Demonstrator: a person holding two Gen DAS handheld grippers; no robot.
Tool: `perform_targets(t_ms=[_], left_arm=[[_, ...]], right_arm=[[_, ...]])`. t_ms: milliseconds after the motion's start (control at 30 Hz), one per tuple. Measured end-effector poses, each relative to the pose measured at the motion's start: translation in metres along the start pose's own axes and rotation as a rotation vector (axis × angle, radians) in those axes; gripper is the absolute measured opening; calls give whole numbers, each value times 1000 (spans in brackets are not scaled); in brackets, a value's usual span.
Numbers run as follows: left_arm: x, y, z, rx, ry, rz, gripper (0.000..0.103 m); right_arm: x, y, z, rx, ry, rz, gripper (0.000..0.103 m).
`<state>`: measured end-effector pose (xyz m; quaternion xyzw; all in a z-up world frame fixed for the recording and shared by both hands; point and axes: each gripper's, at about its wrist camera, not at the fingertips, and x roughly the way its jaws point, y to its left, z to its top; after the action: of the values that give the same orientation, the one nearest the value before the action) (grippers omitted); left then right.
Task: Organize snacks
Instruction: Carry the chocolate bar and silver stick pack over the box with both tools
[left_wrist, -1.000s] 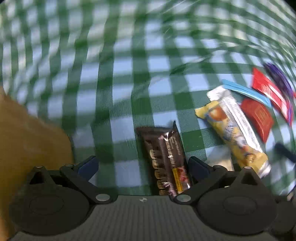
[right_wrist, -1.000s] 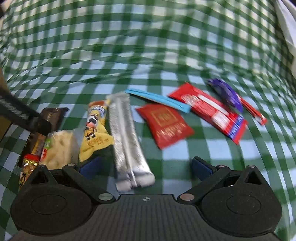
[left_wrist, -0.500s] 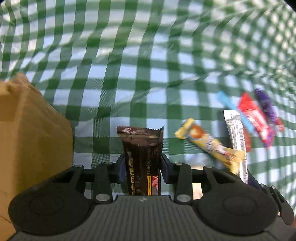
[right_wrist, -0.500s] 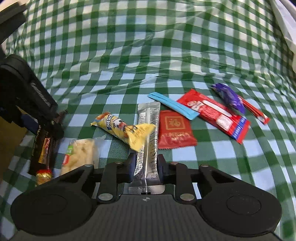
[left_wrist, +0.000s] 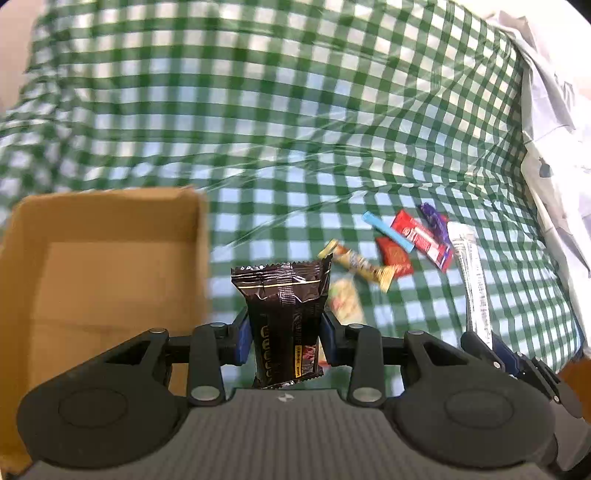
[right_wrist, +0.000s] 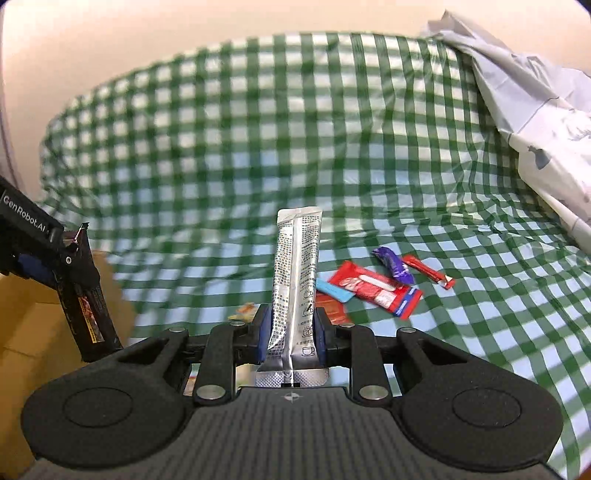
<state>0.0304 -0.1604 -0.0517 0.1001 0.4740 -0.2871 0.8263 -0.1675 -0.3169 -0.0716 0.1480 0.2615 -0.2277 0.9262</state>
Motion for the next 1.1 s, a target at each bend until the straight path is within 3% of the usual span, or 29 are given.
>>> perform_targets(t_ms=[233, 533, 767, 1100], left_arm=[[-77, 66, -75, -87, 38, 76, 42], [-149, 155, -160, -206, 63, 128, 42], [-173, 177, -178, -240, 7, 116, 42], [-183, 181, -182, -265, -24, 84, 42]], right_arm=[[-80, 63, -43, -4, 93, 137, 26], [-132, 148, -57, -119, 133, 269, 26], [-155, 182, -62, -174, 130, 267, 26], [-170, 192, -67, -225, 115, 249, 26]])
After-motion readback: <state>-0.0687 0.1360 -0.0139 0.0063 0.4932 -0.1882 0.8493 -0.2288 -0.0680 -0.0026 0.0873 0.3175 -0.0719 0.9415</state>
